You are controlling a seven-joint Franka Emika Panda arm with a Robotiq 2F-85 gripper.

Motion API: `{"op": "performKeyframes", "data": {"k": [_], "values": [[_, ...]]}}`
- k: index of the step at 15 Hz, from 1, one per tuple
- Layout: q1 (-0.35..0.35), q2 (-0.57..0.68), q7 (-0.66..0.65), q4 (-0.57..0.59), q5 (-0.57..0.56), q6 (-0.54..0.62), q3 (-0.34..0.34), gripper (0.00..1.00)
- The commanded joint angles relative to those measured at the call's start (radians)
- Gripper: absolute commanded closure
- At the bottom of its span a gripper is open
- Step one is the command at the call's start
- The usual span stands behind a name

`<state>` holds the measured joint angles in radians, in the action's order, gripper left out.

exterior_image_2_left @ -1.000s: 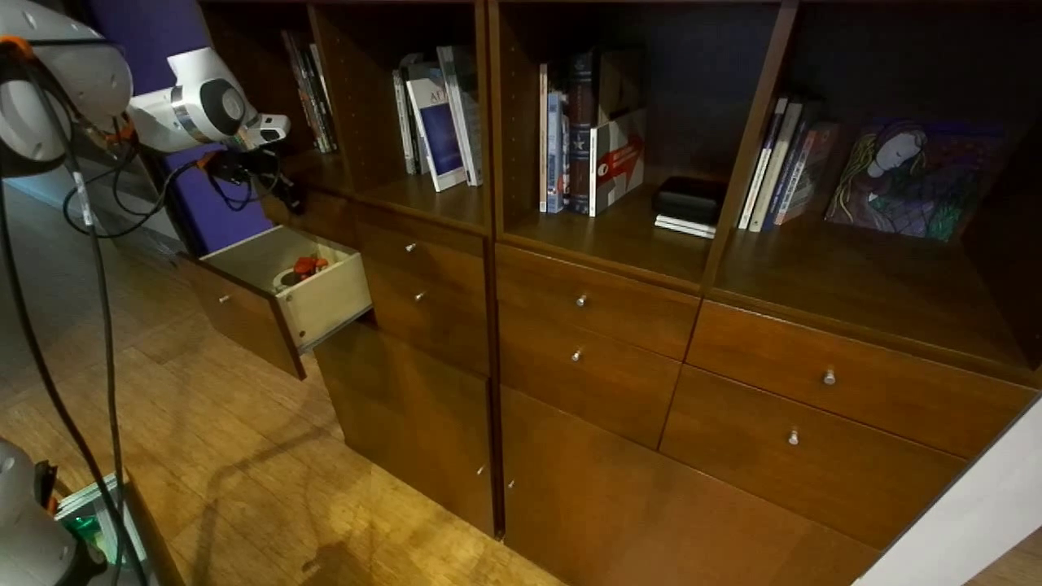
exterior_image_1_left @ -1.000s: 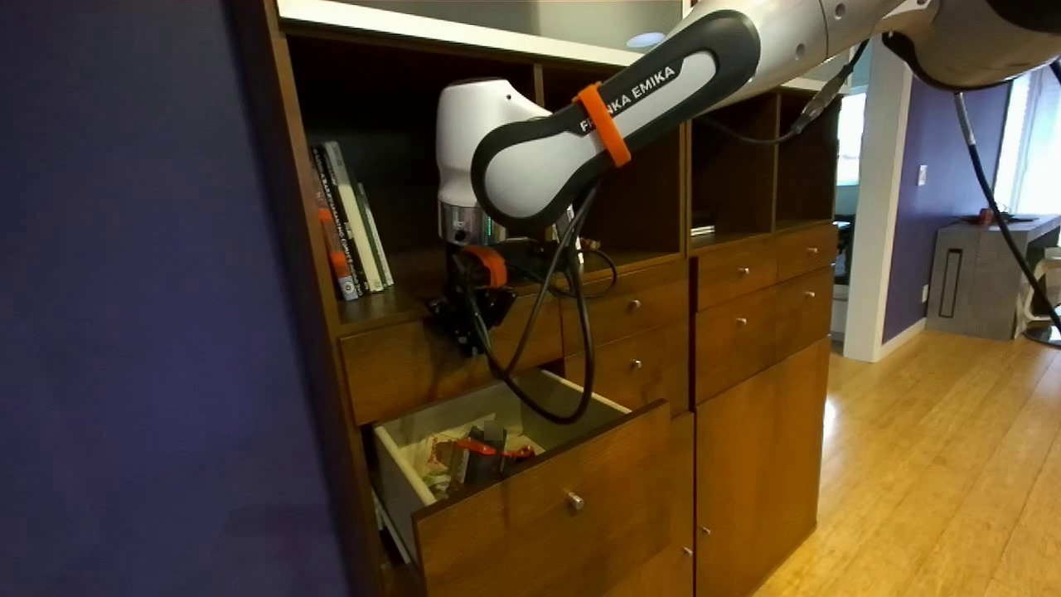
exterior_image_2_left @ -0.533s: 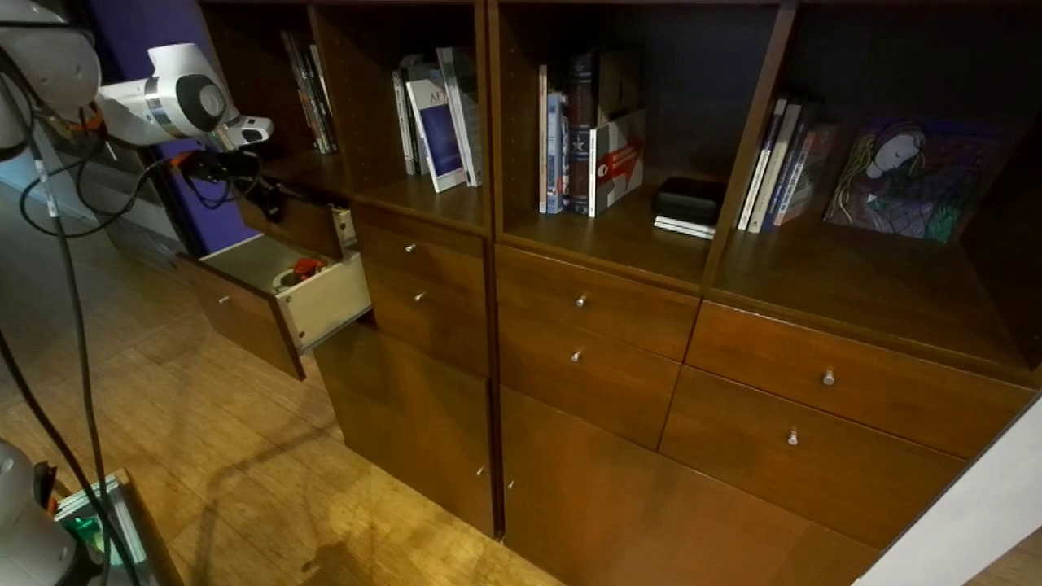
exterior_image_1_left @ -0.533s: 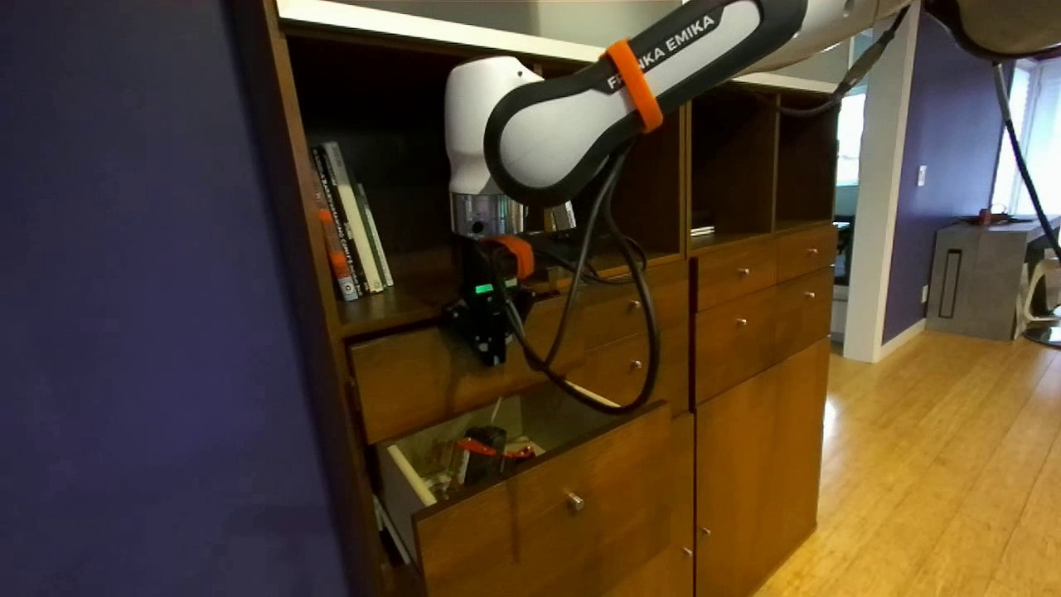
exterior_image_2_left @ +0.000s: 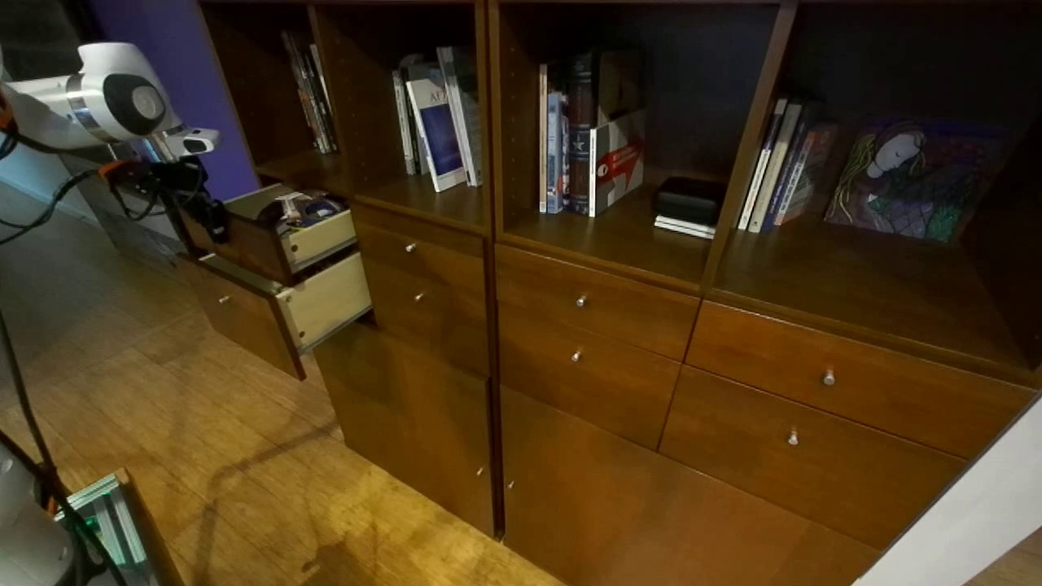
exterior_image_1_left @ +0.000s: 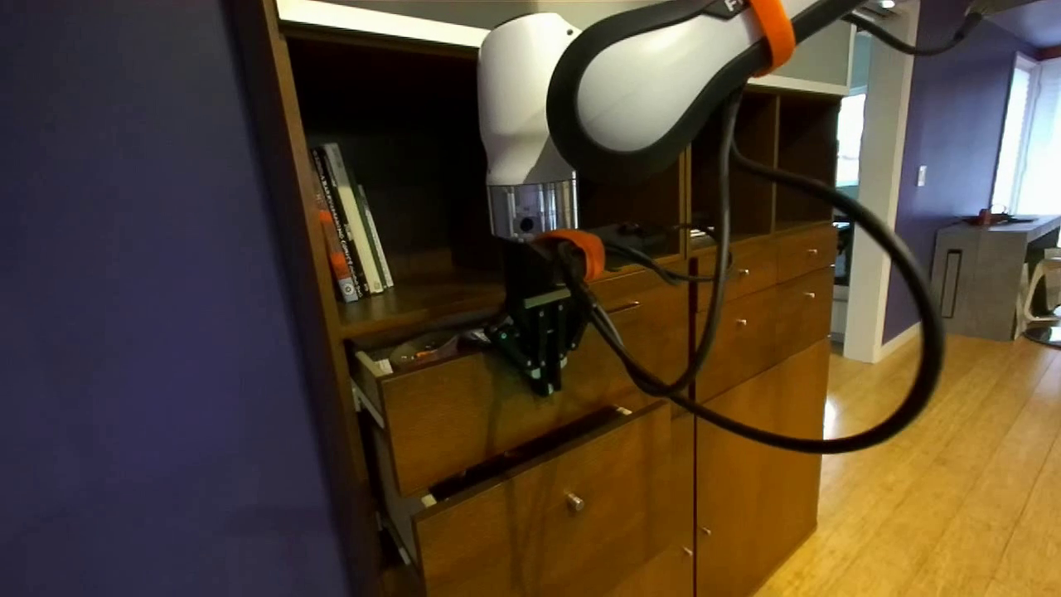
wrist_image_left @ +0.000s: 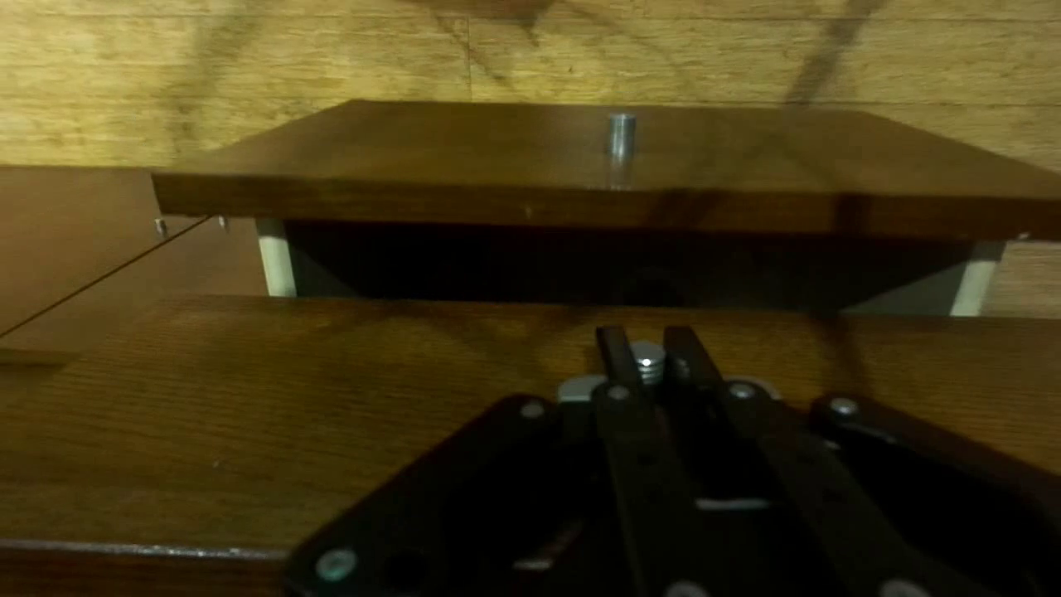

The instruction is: Open the far left top drawer fully

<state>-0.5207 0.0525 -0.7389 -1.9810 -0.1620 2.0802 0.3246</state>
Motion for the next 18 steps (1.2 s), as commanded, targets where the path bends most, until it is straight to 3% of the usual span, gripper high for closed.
{"op": "performKeyframes", "data": {"k": [1,7,8,9,13,18], "values": [[0.016,-0.116,-0.021,-0.123,0.087,0.046,0.059,0.96],[0.042,-0.181,-0.009,-0.196,0.122,0.1,0.088,0.96],[0.046,-0.182,0.0,-0.2,0.129,0.106,0.089,0.6],[0.051,-0.187,0.001,-0.203,0.131,0.116,0.09,0.6],[0.058,-0.244,0.028,-0.191,0.19,0.084,0.091,0.33],[0.093,-0.406,0.155,-0.199,0.312,-0.069,0.045,0.01]]}}
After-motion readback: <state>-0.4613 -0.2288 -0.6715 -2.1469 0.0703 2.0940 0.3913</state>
